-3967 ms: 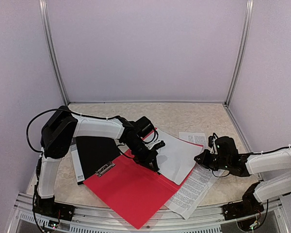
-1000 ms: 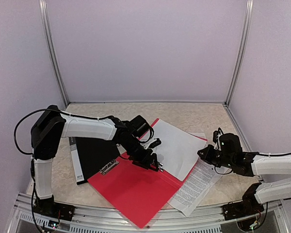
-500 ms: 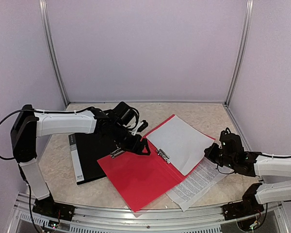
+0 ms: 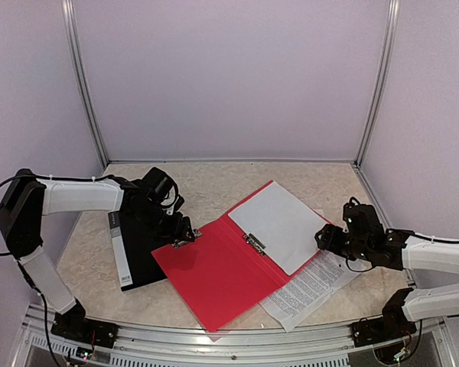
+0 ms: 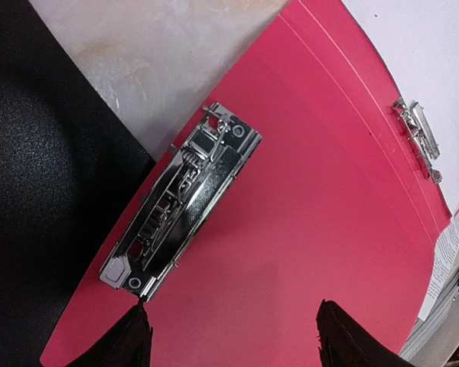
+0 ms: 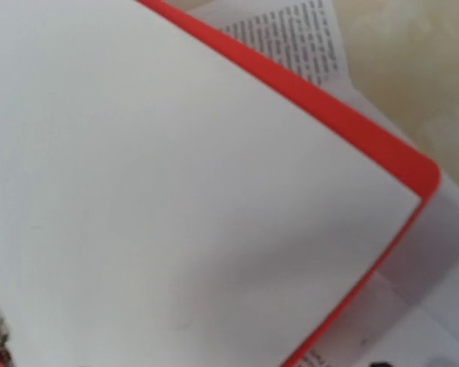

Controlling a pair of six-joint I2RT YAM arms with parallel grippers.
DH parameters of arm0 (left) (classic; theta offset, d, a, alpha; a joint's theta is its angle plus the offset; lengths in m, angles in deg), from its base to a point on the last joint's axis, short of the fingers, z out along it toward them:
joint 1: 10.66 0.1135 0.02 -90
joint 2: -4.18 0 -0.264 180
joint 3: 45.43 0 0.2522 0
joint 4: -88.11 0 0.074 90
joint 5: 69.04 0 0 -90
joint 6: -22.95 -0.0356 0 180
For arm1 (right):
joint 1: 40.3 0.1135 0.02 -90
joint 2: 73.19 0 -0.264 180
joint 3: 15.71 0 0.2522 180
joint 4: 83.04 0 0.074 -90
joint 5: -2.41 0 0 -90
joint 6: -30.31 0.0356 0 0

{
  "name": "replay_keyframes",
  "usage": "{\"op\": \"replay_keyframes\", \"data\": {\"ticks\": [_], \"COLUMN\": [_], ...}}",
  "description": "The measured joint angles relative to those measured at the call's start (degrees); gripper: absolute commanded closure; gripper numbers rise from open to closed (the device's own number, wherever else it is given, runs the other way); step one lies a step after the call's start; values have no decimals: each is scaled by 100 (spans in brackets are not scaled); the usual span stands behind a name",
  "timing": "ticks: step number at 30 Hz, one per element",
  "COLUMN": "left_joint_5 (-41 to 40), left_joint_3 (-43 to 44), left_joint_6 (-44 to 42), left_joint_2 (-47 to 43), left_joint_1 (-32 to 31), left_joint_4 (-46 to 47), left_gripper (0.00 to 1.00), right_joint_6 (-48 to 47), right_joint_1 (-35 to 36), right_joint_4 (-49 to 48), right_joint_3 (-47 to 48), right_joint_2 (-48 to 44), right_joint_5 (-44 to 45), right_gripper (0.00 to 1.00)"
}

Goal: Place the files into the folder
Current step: Open the spring clip on the folder at the center of the board.

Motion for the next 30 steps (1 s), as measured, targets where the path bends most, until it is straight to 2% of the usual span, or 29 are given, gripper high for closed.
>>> {"op": "replay_keyframes", "data": {"ticks": [6,11,15,18,23,26,30], "left_joint_5": [-85,-166,-166,-120,-9,50,103], "left_joint_3": [-415,-651,-863,-1029,-1123,-1123,-1123], "left_joint_6": [313,531,678,778,833,844,844], "left_joint_2": [-610,-955,-1073,-1091,-1091,-1091,-1091], "left_joint_1": [81,227,345,435,483,483,483], "left_joint_4": [227,367,503,588,675,734,761], "left_gripper": [28,28,31,32,33,33,33], "right_joint_6": [-247,-481,-813,-1165,-1875,-2253,-2608], "right_joint_1": [81,518,848,1088,1458,1606,1685], "right_joint_4": [525,584,348,234,175,289,450], "right_joint_3": [367,907,1423,2033,3373,3956,4308], "right_joint_2": [-459,-186,752,1792,3615,4345,4841], "right_joint_5": [0,-35,-238,-415,-640,-664,-706], "right_gripper": [25,25,28,32,34,37,43]}}
